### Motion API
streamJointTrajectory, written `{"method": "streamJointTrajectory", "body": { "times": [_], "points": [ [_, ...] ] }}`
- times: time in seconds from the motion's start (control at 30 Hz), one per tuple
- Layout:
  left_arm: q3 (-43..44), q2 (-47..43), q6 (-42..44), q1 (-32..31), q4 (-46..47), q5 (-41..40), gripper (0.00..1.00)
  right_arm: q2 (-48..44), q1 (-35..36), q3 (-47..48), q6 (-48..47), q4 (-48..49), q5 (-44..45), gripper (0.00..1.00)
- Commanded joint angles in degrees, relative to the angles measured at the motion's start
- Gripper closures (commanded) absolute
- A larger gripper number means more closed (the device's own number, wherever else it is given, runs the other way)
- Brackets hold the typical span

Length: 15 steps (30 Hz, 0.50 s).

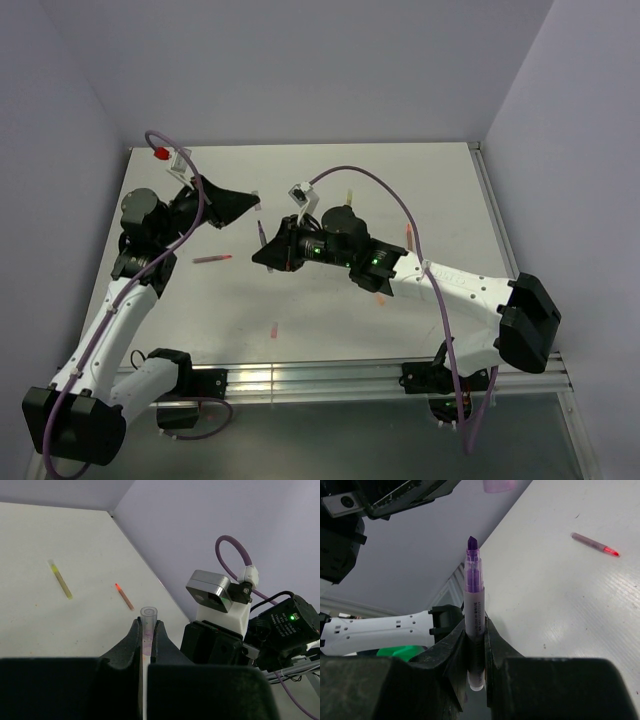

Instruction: Insert the pens into the pen caps

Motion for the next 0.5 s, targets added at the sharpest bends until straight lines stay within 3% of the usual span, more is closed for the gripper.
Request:
{"method": "streamJointTrajectory", "body": {
  "times": [0.0,0.47],
  "points": [
    [-0.74,-1.21,-1.30,-0.03,6.15,1.94,1.00,-0.69,0.42,3.37,-0.34,0.63,2.99,1.00],
    [-1.27,-1.56,-2.54,-0.03,7.47,3.44,1.00,0.19,-0.38,5.40,-0.08,-0.52,3.70,1.00]
  ]
}}
